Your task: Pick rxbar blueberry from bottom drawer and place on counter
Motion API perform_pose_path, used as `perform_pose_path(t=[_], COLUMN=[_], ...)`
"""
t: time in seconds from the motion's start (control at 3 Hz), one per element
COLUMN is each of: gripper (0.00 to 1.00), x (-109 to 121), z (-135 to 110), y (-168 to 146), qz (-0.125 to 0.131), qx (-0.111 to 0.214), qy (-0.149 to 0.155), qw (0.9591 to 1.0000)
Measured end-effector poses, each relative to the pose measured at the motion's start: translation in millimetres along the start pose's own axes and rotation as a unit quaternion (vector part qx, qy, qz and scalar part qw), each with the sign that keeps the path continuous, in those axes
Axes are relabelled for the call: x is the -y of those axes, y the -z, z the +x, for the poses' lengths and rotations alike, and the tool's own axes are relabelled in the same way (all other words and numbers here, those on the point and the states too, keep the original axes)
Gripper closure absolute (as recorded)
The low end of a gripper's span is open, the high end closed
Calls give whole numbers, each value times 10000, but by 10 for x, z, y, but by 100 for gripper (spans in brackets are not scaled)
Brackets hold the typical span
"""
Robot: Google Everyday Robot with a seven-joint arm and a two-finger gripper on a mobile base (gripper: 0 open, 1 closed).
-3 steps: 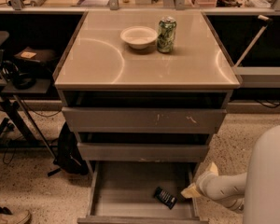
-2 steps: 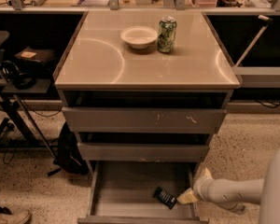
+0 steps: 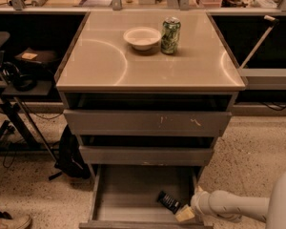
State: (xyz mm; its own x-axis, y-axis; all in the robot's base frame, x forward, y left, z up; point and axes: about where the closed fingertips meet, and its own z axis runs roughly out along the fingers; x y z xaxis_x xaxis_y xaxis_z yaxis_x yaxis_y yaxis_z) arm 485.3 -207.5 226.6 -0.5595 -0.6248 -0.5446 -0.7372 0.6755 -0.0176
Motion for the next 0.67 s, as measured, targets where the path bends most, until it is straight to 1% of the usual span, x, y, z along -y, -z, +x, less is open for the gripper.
perform_pose_path(t=[0.33, 0.67], gripper=[0, 0], x=[0, -211], z=[2, -132], y=[-1, -304], qz=[-1, -392], qx=[-2, 51], qy=[-3, 256], qw=[10000, 9989])
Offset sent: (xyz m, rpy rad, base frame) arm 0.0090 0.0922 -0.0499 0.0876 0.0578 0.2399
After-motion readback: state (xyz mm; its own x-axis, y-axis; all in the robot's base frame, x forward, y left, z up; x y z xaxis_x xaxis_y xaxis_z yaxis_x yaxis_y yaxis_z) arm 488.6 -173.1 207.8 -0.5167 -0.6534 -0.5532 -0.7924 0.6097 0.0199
